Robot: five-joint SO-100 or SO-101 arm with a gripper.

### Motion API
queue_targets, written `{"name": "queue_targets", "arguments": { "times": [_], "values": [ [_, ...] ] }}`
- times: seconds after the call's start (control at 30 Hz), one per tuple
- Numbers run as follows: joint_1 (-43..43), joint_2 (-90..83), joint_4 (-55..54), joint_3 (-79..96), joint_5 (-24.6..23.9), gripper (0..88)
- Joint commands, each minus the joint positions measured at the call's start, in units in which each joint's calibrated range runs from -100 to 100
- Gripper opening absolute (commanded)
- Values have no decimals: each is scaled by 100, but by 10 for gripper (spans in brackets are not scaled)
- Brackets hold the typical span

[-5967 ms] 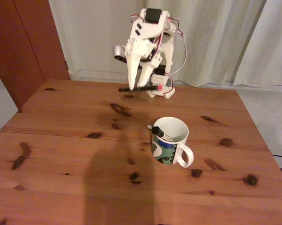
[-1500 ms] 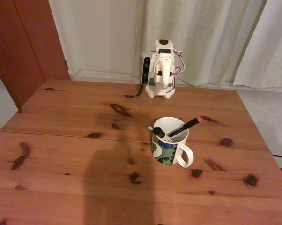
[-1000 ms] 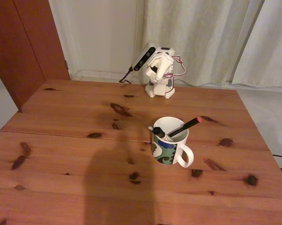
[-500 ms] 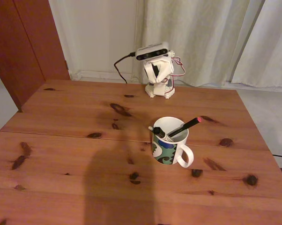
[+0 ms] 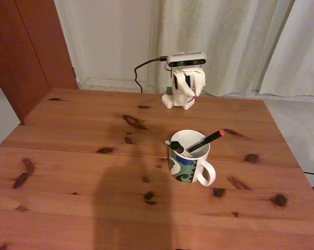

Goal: Clean up the desk and place the pens and markers into the cup

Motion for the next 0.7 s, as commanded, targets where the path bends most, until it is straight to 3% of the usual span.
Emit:
{"name": "queue_targets", "arguments": {
  "times": [0.0,0.27,0.67],
  "values": [
    [-233,-106,592,57,118,12],
    [-346,-114,2381,57,825,12],
    [-346,-114,5194,57,857,12]
  ]
}}
